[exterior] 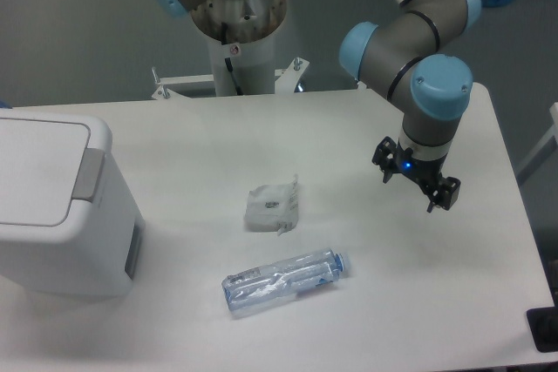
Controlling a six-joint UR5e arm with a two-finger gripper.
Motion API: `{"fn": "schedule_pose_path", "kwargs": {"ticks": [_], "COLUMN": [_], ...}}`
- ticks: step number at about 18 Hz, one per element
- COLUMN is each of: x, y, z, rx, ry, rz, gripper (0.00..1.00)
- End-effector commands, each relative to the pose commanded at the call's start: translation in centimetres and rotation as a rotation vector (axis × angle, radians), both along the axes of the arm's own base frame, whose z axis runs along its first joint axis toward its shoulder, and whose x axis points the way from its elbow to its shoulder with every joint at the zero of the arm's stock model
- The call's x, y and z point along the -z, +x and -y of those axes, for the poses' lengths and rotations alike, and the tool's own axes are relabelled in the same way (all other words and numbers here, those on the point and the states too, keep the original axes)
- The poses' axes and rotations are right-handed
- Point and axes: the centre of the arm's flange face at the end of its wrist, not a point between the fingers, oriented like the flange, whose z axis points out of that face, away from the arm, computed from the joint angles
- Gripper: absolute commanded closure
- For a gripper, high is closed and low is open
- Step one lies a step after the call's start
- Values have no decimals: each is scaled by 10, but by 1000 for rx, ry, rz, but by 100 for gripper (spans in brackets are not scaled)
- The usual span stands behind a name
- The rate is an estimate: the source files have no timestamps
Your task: Open the trash can
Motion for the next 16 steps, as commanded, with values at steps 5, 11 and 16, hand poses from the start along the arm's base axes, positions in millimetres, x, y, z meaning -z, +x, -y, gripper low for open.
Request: {"fn": "schedule_pose_path", "kwargs": {"ticks": [5,11,16], "x": [-1,7,0], "y": [0,1,8], "z": [0,1,-11], "rx": [0,-6,-146], "ry": [1,58,255], "rz": [-1,31,125], "gripper": [0,0,0]}}
